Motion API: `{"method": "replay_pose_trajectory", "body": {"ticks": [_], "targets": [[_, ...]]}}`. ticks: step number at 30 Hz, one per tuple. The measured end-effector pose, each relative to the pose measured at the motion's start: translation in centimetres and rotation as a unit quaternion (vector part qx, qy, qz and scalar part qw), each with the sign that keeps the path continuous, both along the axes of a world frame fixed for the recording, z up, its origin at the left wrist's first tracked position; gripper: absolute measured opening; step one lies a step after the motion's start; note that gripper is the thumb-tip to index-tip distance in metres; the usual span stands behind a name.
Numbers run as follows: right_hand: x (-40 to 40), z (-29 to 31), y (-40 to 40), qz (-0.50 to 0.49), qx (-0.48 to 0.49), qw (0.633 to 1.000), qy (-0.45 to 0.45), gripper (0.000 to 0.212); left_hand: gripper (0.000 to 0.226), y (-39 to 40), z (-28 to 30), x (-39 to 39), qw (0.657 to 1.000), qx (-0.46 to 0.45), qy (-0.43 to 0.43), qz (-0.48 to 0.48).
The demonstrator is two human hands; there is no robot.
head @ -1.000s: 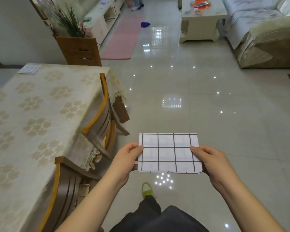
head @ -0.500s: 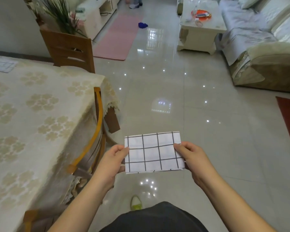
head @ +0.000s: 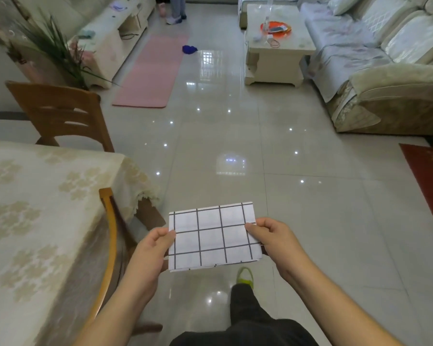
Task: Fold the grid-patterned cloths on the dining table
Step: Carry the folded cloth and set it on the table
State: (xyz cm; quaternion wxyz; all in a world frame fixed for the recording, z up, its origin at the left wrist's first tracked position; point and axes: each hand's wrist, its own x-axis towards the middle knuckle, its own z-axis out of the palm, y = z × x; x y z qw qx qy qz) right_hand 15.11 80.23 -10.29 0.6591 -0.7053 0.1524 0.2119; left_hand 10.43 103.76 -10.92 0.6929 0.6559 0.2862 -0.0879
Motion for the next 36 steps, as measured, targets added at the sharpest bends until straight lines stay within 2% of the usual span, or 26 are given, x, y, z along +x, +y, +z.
{"method": "replay_pose_trajectory", "body": {"ticks": [5, 9, 15, 23, 29, 36], "targets": [[8.4, 0.0, -2.4, 0.01, 0.014, 1.0, 0.003, 0.012, 0.019, -2.7, 0.4, 8.1, 1.0, -0.006, 0.005, 0.023], [14.8, 0.6, -3.9, 0.026, 0.03, 0.999, 0.011, 0.01, 0.014, -4.1, 1.2, 14.3, 0.999, -0.003, -0.004, 0.044], [22.5, 1.1, -2.6, 0.081, 0.037, 0.996, 0.002, 0.013, 0.012, -3.7, 2.0, 20.3, 0.995, -0.006, -0.032, 0.091], [32.2, 0.1, 3.4, 0.118, 0.013, 0.993, 0.001, 0.014, 0.01, 2.0, 0.9, 26.9, 0.991, 0.03, -0.024, 0.127], [39.9, 0.2, 10.3, 0.161, -0.022, 0.987, -0.02, 0.031, 0.023, 8.7, 0.4, 33.0, 0.988, 0.051, -0.024, 0.143], [47.8, 1.6, 18.2, 0.178, -0.027, 0.982, -0.048, 0.035, 0.013, 16.2, 1.4, 40.9, 0.983, 0.07, -0.019, 0.167]]}}
